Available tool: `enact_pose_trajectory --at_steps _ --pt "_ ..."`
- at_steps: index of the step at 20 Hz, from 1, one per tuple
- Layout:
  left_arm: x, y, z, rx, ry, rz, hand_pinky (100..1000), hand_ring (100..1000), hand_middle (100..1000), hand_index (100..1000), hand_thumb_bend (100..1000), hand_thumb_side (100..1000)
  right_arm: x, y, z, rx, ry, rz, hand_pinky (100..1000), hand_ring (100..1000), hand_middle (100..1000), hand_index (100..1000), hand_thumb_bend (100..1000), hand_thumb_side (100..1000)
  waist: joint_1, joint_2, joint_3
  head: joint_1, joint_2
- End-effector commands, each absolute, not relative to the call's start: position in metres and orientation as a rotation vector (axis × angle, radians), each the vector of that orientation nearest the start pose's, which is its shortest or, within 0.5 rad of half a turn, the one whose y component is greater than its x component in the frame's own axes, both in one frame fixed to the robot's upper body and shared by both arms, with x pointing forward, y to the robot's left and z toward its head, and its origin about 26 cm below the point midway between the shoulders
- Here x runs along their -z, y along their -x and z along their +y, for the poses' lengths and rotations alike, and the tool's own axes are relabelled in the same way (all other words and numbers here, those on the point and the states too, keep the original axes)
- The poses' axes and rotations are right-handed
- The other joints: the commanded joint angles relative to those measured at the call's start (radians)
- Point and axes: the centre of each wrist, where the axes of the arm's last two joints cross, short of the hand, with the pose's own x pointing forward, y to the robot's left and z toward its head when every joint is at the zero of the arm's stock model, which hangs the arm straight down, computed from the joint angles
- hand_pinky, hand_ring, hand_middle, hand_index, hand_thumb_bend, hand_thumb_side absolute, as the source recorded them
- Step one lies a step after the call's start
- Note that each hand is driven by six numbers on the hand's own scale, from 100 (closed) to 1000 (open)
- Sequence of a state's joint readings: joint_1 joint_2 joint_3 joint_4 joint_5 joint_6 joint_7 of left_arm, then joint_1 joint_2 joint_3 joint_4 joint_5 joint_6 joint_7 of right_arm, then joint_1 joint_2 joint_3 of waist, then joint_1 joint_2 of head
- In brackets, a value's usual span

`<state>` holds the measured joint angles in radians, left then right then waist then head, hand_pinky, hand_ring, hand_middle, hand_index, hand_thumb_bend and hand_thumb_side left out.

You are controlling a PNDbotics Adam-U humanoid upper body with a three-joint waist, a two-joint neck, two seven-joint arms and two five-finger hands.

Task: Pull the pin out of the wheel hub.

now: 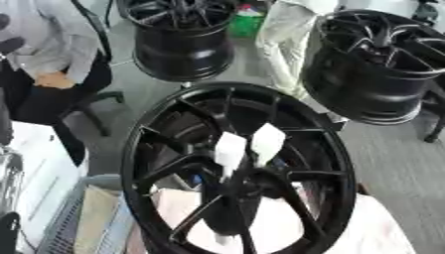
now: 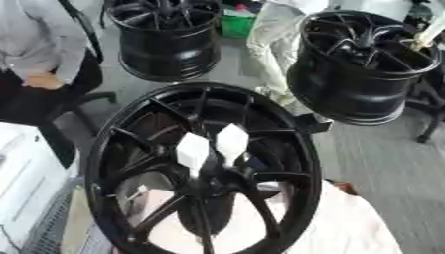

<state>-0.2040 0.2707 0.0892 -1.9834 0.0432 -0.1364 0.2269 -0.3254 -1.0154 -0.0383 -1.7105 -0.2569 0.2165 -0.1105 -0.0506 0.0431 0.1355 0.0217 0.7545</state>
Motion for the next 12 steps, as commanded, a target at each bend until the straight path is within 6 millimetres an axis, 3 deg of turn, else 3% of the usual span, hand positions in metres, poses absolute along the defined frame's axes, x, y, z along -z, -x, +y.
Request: enact_pose_trajectory --at_steps 1,12 --pt "-0.1803 -0.2908 0.2823 -0.019 -0.278 -2.376 758 836 658 843 103 684 -0.2855 -0.3112 -0.4051 -0.485 0.753 -1.826 763 677 639 695 100 418 0.001 -0.009 -0.001 -0.002 -0.01" --pt "-0.1796 -0.2906 0.2825 -0.023 -0.28 -2.374 758 836 657 843 105 684 -0.2845 -0.3109 -0.4061 -0.481 0.753 -1.825 763 677 639 695 100 416 0.001 -0.009 -0.002 -0.002 -0.011"
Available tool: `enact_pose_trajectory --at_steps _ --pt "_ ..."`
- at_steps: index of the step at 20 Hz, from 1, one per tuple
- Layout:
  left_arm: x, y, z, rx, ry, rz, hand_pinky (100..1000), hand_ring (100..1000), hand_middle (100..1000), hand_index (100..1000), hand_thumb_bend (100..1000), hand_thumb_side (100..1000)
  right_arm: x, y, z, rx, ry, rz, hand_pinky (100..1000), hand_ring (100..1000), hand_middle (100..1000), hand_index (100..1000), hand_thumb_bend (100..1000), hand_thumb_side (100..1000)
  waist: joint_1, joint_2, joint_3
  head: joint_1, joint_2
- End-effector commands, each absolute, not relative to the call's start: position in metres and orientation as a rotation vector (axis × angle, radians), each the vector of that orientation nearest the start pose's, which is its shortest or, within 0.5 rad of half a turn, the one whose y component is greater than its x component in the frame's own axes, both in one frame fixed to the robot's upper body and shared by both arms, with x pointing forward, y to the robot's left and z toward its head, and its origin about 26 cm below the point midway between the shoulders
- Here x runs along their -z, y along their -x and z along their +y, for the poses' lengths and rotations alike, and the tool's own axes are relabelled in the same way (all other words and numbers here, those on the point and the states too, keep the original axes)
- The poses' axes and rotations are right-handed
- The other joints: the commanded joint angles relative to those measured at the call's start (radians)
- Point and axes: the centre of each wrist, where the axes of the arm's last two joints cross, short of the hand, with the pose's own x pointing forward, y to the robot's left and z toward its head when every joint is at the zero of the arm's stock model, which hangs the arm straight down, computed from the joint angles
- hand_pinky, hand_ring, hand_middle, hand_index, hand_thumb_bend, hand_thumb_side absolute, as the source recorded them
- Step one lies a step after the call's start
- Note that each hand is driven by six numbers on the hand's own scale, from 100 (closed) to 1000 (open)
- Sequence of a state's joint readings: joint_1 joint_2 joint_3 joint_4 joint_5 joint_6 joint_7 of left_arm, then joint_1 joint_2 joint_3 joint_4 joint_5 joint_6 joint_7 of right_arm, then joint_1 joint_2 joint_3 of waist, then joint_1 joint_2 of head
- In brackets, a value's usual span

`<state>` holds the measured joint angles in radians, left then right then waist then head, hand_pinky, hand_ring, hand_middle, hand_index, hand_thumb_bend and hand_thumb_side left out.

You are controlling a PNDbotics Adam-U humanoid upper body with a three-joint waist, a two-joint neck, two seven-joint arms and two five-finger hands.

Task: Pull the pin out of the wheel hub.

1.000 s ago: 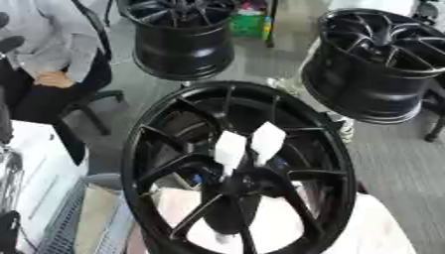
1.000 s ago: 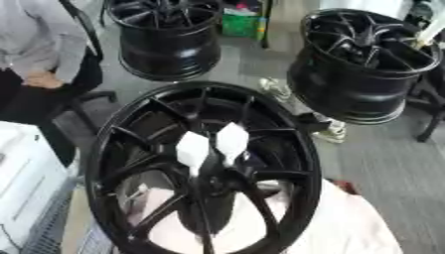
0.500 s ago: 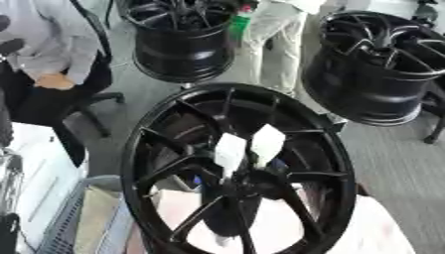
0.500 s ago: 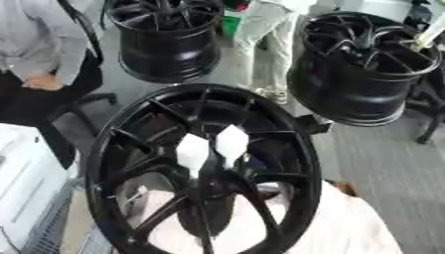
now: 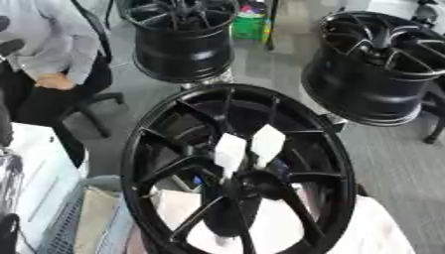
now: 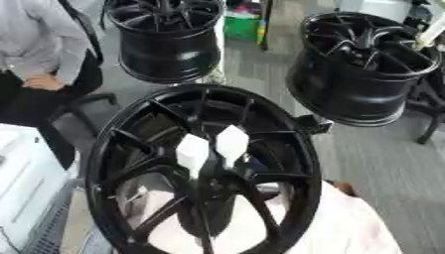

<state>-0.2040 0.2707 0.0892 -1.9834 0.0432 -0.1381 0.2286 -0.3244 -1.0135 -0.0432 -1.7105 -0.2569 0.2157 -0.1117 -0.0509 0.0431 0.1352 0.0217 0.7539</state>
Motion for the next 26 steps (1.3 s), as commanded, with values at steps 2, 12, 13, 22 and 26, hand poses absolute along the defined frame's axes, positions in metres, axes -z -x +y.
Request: enact_pose_trajectory --at_steps 2,12,13,22,26 --pt "-0.1797 -0.2906 0.2826 -0.024 -0.28 -2.375 758 836 657 843 105 684 -0.2843 -0.311 -0.4061 -0.48 0.752 -1.825 763 676 639 695 100 417 0.001 -0.009 -0.002 -0.003 -0.011" --pt "-0.1795 -0.2905 0.2827 -0.025 -0.281 -2.375 758 836 657 843 105 685 -0.2838 -0.3112 -0.4067 -0.477 0.75 -1.825 763 676 639 695 100 418 0.001 -0.008 -0.003 0.0 -0.006" --pt "-0.1795 -0.2905 0.2827 -0.025 -0.281 -2.374 758 836 657 843 105 685 -0.2838 -0.3112 -0.4069 -0.475 0.751 -1.825 763 676 639 695 100 418 0.001 -0.008 -0.003 0.0 -0.006" --pt "-0.1792 -0.2904 0.2828 -0.026 -0.281 -2.374 757 836 657 843 105 684 -0.2823 -0.3112 -0.4078 -0.471 0.75 -1.822 763 676 640 695 100 420 0.002 -0.008 -0.003 0.0 0.001" --pt "-0.1791 -0.2904 0.2827 -0.026 -0.28 -2.373 757 836 656 842 106 685 -0.282 -0.3113 -0.4079 -0.469 0.751 -1.822 762 676 640 695 100 421 0.002 -0.008 -0.003 -0.008 0.007"
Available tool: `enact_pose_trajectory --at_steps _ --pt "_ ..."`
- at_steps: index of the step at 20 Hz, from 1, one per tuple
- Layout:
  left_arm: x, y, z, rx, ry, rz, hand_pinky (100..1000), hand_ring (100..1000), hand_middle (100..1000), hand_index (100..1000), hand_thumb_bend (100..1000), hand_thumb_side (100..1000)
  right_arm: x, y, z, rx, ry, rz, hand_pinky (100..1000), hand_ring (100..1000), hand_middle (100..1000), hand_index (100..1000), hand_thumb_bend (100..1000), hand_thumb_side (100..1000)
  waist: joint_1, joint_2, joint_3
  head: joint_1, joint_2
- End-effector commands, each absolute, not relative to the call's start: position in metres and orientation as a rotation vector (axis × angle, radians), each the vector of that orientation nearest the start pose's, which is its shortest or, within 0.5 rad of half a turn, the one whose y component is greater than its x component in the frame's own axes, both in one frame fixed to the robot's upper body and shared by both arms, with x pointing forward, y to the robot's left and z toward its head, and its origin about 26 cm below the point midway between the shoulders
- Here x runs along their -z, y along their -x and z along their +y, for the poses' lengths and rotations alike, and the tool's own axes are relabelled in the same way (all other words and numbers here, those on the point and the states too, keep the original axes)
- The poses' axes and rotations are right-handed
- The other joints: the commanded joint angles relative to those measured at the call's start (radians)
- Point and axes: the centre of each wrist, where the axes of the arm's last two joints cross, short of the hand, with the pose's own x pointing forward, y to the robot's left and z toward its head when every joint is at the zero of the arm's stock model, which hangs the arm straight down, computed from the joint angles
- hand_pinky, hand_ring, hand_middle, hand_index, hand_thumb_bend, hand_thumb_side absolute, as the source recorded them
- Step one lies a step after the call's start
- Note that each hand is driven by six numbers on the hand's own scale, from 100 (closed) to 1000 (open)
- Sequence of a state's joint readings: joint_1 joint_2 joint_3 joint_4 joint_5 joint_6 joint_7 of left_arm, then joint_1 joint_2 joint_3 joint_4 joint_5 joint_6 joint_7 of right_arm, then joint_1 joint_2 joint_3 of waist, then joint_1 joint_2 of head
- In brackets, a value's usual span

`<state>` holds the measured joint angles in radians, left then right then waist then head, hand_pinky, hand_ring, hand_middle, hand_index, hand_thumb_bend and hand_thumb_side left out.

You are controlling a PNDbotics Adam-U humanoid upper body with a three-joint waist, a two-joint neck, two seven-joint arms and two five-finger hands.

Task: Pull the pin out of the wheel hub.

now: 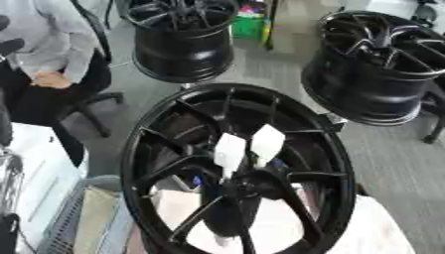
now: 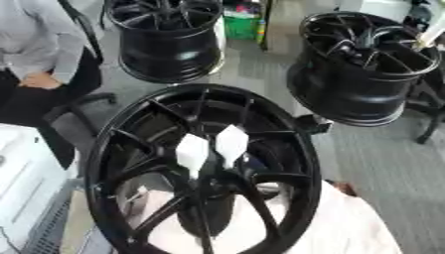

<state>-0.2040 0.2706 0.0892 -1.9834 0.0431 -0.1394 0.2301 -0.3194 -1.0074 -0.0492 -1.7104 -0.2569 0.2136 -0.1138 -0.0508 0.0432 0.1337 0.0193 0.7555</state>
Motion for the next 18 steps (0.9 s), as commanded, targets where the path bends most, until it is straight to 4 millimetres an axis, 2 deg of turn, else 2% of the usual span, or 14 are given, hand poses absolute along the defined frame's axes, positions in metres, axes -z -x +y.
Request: enact_pose_trajectory --at_steps 1,9,18 --pt "-0.179 -0.2904 0.2827 -0.026 -0.28 -2.373 757 836 656 842 105 685 -0.282 -0.3113 -0.4079 -0.469 0.75 -1.823 762 676 640 695 100 421 0.002 -0.008 -0.002 -0.008 0.007" --pt "-0.1793 -0.2904 0.2827 -0.025 -0.28 -2.375 757 836 657 842 105 684 -0.282 -0.3112 -0.4081 -0.465 0.75 -1.825 763 676 640 694 100 421 0.002 -0.008 -0.002 -0.023 0.013" --pt "-0.1801 -0.2908 0.2823 -0.021 -0.278 -2.378 757 837 657 842 106 682 -0.2824 -0.3113 -0.4085 -0.463 0.75 -1.828 762 675 640 694 100 421 0.003 -0.007 -0.002 -0.02 0.0"
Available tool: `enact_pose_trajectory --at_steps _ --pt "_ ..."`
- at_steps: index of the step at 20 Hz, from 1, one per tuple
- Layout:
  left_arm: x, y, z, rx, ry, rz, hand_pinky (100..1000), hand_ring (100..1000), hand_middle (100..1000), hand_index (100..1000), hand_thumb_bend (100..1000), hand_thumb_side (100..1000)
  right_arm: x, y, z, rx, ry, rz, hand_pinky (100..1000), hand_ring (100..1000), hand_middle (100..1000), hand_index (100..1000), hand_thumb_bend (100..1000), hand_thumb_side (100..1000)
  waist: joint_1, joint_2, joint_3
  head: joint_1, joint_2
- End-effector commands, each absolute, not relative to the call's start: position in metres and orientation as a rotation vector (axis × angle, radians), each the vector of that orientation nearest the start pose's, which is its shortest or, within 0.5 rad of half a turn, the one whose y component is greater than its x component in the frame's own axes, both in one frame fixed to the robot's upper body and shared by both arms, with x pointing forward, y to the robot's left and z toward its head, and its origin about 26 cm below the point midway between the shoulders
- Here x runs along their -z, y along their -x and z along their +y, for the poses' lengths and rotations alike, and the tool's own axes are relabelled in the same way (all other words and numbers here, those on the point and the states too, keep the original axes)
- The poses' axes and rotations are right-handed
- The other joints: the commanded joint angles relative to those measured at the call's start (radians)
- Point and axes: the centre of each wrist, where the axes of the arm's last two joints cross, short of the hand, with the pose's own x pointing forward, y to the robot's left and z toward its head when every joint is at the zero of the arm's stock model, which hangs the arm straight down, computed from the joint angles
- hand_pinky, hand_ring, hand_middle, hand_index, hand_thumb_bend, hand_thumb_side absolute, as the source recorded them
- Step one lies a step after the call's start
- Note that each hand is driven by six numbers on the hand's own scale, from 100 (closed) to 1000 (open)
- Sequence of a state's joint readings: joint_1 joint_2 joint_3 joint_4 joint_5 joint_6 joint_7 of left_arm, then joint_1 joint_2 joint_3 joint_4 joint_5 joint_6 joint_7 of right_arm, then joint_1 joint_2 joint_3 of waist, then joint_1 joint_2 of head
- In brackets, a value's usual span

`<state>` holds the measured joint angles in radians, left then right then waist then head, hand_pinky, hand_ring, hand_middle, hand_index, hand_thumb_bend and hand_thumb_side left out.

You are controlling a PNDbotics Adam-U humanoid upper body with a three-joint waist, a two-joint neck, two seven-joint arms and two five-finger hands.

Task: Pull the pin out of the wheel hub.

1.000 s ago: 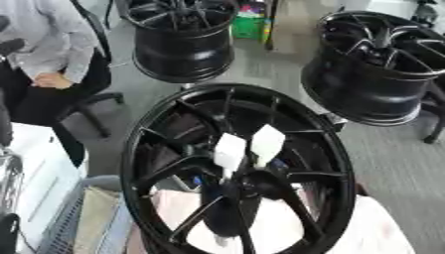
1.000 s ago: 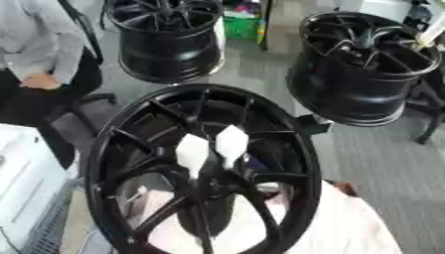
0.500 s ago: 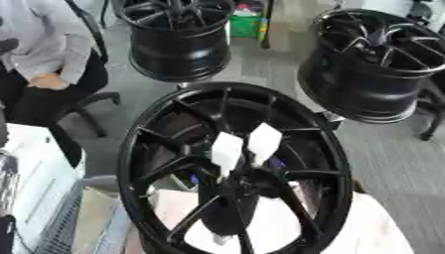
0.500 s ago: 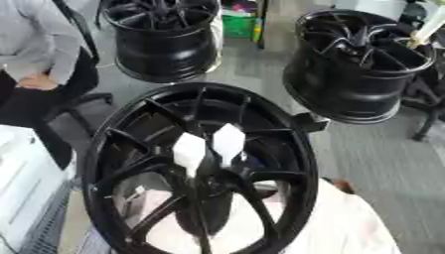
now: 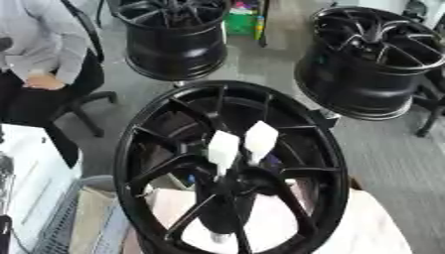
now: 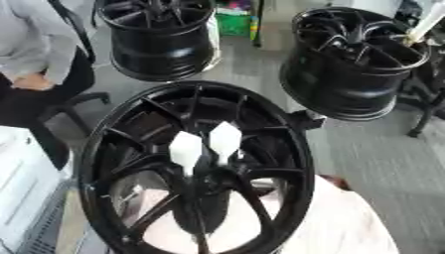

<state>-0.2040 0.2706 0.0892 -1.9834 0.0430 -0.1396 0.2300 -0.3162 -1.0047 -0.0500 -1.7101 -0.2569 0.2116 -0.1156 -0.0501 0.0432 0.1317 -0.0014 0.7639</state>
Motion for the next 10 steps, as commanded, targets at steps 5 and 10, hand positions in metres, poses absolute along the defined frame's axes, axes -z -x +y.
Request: enact_pose_trajectory --at_steps 5,10 --pt "-0.18 -0.291 0.282 -0.019 -0.276 -2.377 757 837 657 842 104 684 -0.284 -0.311 -0.413 -0.445 0.774 -1.823 763 676 639 693 100 411 0.001 -0.007 0.0 -0.007 -0.011" --pt "-0.18 -0.291 0.283 -0.02 -0.286 -2.377 757 837 657 842 103 684 -0.29 -0.311 -0.467 -0.326 1.027 -1.667 773 701 660 711 100 377 -0.001 -0.008 -0.005 -0.003 -0.015"
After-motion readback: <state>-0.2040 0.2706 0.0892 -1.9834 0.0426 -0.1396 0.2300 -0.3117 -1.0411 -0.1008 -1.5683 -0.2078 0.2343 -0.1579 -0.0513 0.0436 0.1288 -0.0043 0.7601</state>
